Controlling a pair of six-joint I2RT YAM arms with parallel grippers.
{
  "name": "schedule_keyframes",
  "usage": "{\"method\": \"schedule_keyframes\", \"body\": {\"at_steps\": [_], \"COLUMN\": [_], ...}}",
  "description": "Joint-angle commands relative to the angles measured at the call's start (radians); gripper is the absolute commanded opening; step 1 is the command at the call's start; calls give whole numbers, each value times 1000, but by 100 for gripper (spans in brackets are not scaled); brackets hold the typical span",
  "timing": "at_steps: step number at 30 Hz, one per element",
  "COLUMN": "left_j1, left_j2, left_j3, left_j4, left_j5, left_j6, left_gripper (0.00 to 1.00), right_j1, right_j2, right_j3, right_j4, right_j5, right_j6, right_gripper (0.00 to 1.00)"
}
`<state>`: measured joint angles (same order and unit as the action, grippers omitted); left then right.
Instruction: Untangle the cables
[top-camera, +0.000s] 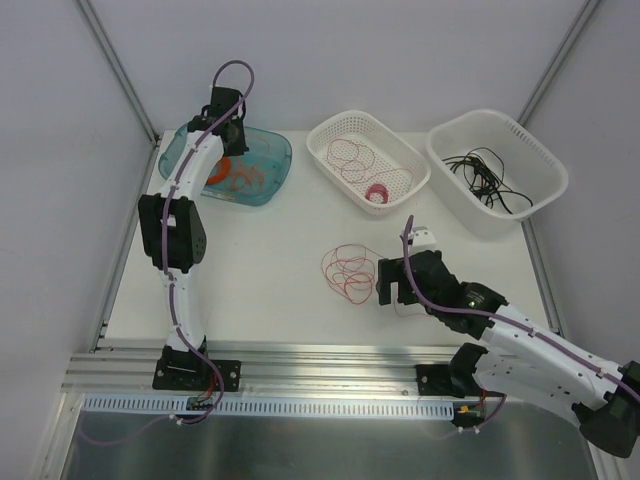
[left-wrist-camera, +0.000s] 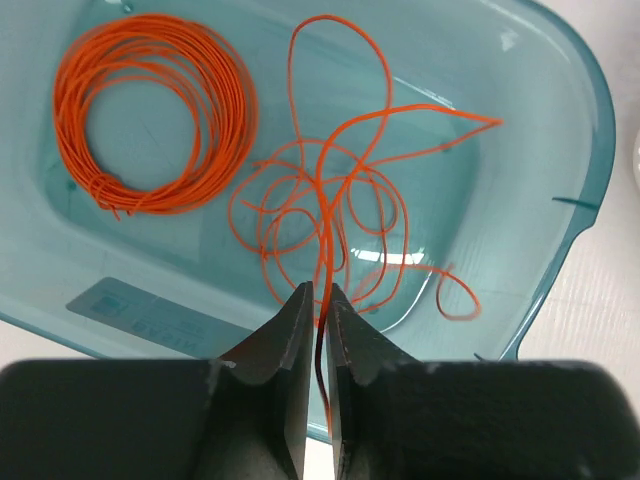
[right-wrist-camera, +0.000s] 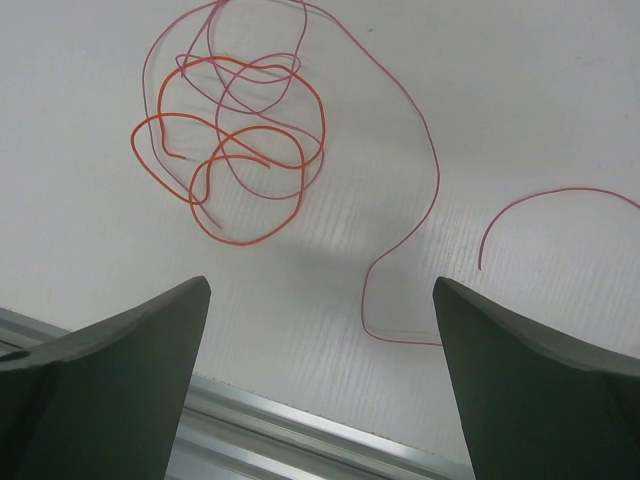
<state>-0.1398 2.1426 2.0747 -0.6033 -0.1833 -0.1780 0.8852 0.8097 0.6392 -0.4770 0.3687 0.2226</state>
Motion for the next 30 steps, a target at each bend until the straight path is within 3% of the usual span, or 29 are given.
{"method": "schedule_keyframes", "body": {"at_steps": [1, 2, 8, 9, 14, 21, 30], "left_j1": [6, 6, 11, 11, 11, 11, 9], "left_j2": [-42, -65, -237, -266, -497, -857, -1248], "left_j3": [-13, -21, -129, -154, -375, -741, -1195], "left_j4": [27, 23, 23, 23, 23, 25, 120], "left_j5": [45, 36, 19, 21, 70, 145, 291], "left_j6": [-21, -23, -32, -35, -47, -54, -48], "left_gripper": [10, 21, 57, 68, 97, 99, 99], "right_j1": [-3, -2, -8, -12, -83, -241, -333], "right_j2": [6, 6, 2, 5, 45, 160, 371], "right_j3": [30, 31, 69, 79, 122, 143, 119], "right_j4": [-3, -6, -51, -69, -118, -137, 14], "right_j5": [27, 32, 84, 90, 61, -39, -158], "right_j6": [-22, -26, -40, -39, -28, 24, 64], "right_gripper": [99, 100, 100, 100, 99, 98, 79]}}
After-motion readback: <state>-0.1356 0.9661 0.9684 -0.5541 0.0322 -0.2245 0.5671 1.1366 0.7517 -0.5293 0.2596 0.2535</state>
